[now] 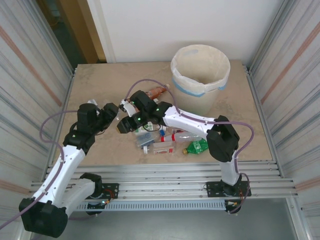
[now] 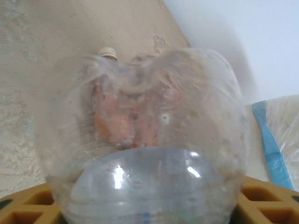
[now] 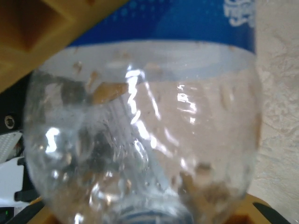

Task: Put the plastic bottles in the bin

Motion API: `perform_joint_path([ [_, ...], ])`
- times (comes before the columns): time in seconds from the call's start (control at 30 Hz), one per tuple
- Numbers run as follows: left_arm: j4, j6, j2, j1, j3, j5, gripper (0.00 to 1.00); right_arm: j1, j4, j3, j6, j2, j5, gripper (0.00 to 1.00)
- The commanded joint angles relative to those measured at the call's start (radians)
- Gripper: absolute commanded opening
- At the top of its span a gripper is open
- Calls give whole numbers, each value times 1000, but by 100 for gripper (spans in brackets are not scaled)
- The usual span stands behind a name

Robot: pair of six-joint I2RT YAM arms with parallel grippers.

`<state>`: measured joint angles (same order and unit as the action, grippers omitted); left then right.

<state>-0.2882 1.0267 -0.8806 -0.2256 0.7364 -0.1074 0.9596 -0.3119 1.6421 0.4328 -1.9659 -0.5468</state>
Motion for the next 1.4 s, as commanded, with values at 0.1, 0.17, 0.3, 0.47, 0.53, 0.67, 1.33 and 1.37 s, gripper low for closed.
perform_joint_path([
  [0.1, 40, -18, 1, -18, 10, -89, 92, -31, -1, -28, 9, 16, 57, 0],
  [0.17, 41, -22, 3, -18, 19, -92, 99, -36, -4, -40, 9, 28, 59, 0],
  [0.3, 37, -31, 22, -18, 32, -91, 99, -48, -2, -50, 10, 43, 68, 0],
  [0.47, 29, -47, 74, -18, 38, -77, 99, -64, -37, -50, 7, 82, 108, 0],
  [0.53, 24, -64, 108, -18, 43, -70, 99, -73, -68, -46, -3, 106, 138, 0],
  [0.67, 25, -116, 188, -17, 47, -62, 99, -90, -149, -22, -40, 177, 230, 0],
  [1.33, 56, -252, 198, -15, -26, -18, 99, -519, -609, 317, -222, 399, 402, 0],
  [1.37, 58, -251, 194, -17, -28, -18, 99, -553, -615, 322, -224, 397, 377, 0],
])
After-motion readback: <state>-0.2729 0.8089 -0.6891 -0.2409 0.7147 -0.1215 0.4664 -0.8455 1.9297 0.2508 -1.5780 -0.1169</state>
